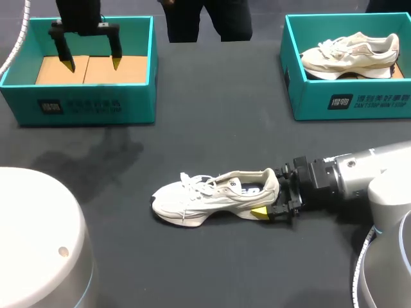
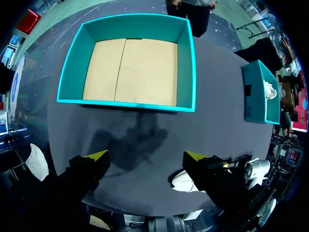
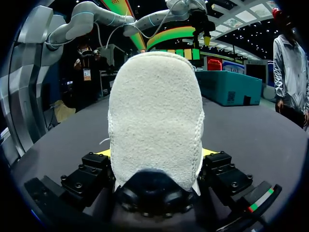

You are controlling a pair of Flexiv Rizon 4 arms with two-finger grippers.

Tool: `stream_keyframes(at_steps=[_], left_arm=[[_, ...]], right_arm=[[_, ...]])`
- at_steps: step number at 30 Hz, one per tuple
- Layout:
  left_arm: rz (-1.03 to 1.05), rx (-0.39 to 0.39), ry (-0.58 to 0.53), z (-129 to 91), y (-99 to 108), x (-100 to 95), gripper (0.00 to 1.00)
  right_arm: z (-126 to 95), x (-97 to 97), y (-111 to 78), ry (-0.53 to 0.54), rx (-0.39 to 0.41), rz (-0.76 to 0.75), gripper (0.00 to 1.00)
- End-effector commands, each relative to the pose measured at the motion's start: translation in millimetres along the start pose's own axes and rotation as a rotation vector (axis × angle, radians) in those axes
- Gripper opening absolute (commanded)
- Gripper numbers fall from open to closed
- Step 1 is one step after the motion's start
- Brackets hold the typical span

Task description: Take the shoe out of the shoebox, open the shoe tongue, remove and reinsert the insole, then place the shoe into the shoebox

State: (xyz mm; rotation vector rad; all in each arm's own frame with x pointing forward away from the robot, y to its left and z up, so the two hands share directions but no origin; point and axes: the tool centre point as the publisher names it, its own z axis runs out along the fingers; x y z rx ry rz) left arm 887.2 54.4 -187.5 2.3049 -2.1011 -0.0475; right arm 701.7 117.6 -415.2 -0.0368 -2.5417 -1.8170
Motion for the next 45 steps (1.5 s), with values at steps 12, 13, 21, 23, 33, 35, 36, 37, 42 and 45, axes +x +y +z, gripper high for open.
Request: stream_keyframes(at_steps=[12,13,21,23,33,35,36,37,42,45], left_arm=[[0.094,0.009,0.005,-2.0,52.4,55.7,1.00],[0.094,0.009,0.005,-2.0,52.4,55.7,1.00],[0.094,0.009,0.005,-2.0,52.4,55.7,1.00],[0.094,0.009,0.005,-2.0,52.4,55.7,1.00],[0.239,0.017,0.005,-13.4,100.9,85.4,1.00],[0.271,0.036,-0.005,-12.1,110.2,94.5,1.00],[0.291,0.016,-0.007,-11.7,115.0,98.0,1.00],[0.294,0.035,-0.026,-10.1,120.3,101.0,1.00],[0.360,0.014,-0.024,-3.7,135.1,120.4,1.00],[0.378,0.006,-0.014,0.1,143.5,129.2,1.00]], right_arm=[[1.4,0.6,0.0,-0.001,0.005,0.001,0.00],[1.4,0.6,0.0,-0.001,0.005,0.001,0.00],[1.4,0.6,0.0,-0.001,0.005,0.001,0.00],[1.4,0.6,0.0,-0.001,0.005,0.001,0.00],[1.4,0.6,0.0,-0.001,0.005,0.001,0.00],[1.4,0.6,0.0,-0.001,0.005,0.001,0.00],[1.4,0.6,0.0,-0.001,0.005,0.001,0.00],[1.4,0.6,0.0,-0.001,0.005,0.001,0.00],[1.4,0.6,0.0,-0.001,0.005,0.001,0.00],[1.4,0.6,0.0,-0.001,0.005,0.001,0.00]])
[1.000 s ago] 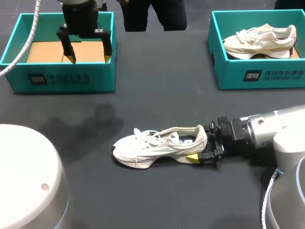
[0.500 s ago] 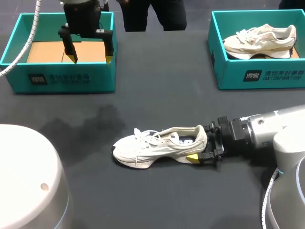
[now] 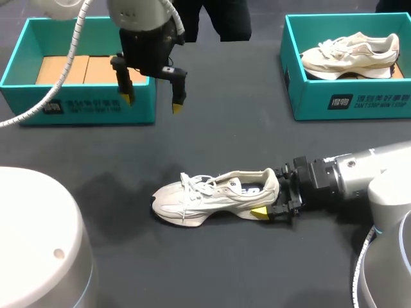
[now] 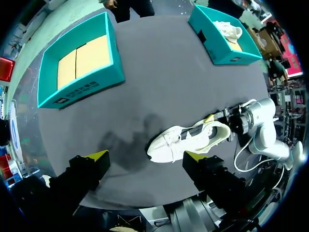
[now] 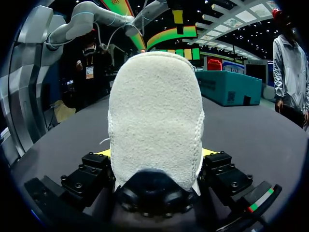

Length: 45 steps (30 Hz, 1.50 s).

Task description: Take the shoe out of the shoebox, open the shoe tongue, remove and reinsert the insole, then place the shoe into the shoebox

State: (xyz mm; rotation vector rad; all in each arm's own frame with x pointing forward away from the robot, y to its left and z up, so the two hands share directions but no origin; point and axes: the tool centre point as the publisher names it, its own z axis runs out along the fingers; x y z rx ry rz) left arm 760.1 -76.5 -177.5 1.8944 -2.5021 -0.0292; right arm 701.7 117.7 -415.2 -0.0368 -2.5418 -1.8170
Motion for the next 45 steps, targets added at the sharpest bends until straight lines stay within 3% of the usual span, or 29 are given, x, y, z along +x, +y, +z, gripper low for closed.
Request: stream_keyframes(at_steps=[1,13,29,38,45], left_arm=[[0.019,-0.020,0.004,6.6,0.9,15.3,1.00],[0.086,-0.097,-0.005,21.4,7.3,60.3,1.00],[0.086,-0.097,-0.005,21.4,7.3,60.3,1.00],[0.119,-0.122,-0.037,34.1,15.3,108.0,1.00],[0.119,-0.188,-0.068,52.1,9.6,135.9,1.00]], right_arm=[[1.4,0.6,0.1,0.000,0.005,0.001,0.00],[1.4,0.6,0.1,0.000,0.005,0.001,0.00],[1.4,0.6,0.1,0.000,0.005,0.001,0.00],[1.4,0.6,0.1,0.000,0.005,0.001,0.00],[1.4,0.6,0.1,0.000,0.005,0.001,0.00]])
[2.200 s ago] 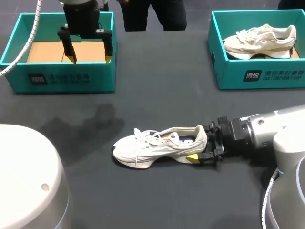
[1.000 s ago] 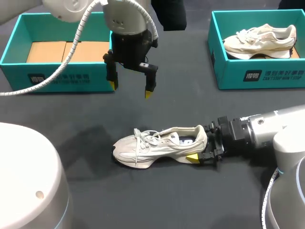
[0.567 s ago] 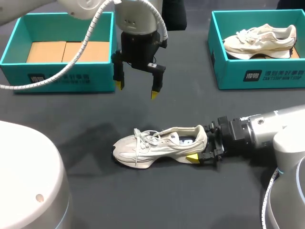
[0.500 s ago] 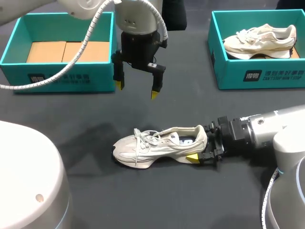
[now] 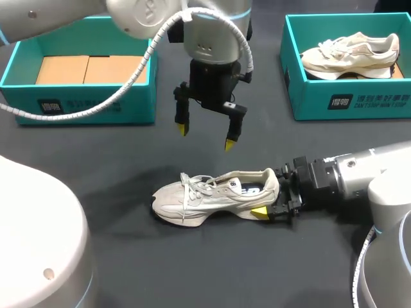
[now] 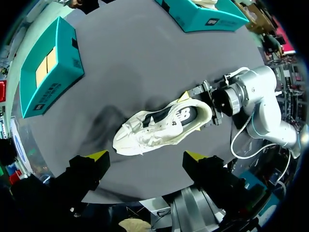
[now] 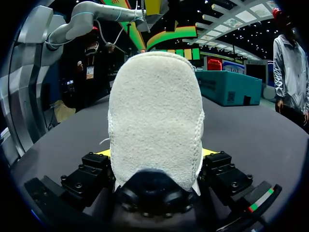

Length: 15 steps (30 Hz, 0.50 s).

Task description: Take the shoe out of the shoebox, open the shoe tongue, remove and reinsert the insole, then place the shoe into the shoebox

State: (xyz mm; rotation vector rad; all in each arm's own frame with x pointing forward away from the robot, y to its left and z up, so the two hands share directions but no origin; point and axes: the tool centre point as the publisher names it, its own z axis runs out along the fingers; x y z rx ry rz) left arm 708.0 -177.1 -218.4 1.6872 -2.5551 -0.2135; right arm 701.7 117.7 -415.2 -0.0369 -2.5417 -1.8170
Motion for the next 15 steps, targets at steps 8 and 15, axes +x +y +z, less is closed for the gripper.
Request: stream_keyframes(at_steps=[8,15], left_arm=[[-0.065,-0.146,-0.136,32.7,-18.5,43.6,1.00],[-0.115,-0.204,-0.157,50.6,-14.1,50.1,1.00]], right_arm=[[1.3,0.6,0.0,0.000,0.005,0.001,0.00],[1.3,0.6,0.0,0.000,0.005,0.001,0.00]])
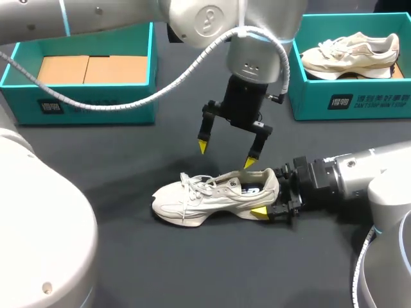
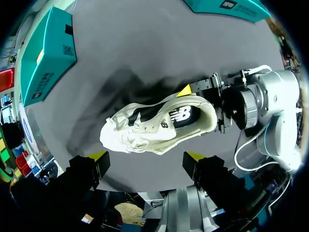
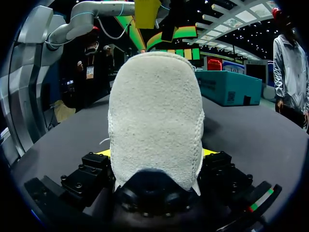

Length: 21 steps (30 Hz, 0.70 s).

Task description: Take the shoe out of the shoebox, open the shoe tongue, remove and reinsert the insole, then place the shoe into the shoebox

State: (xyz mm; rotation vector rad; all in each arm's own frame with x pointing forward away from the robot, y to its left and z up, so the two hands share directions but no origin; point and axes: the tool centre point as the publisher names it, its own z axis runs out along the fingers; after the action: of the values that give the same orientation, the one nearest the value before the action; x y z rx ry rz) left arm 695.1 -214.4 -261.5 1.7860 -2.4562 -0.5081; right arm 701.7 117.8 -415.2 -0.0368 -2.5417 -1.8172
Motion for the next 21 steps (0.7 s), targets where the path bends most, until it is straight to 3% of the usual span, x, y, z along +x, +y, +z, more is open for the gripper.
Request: stream_keyframes(at_steps=[1,5,9,21], left_arm=[[-0.026,-0.050,-0.054,9.3,-4.5,11.9,1.00],[-0.076,-0.064,-0.074,19.8,-4.2,13.7,1.00],[-0.123,-0.060,-0.079,27.1,-3.5,13.1,0.91],[-0.220,0.006,-0.047,44.5,-7.8,13.4,0.95]], right_arm=[[1.3,0.6,-0.1,0.000,0.006,0.001,0.00],[1.3,0.6,-0.1,0.000,0.006,0.001,0.00],[1.3,0.6,-0.1,0.000,0.006,0.001,0.00],[1.3,0.6,-0.1,0.000,0.006,0.001,0.00]])
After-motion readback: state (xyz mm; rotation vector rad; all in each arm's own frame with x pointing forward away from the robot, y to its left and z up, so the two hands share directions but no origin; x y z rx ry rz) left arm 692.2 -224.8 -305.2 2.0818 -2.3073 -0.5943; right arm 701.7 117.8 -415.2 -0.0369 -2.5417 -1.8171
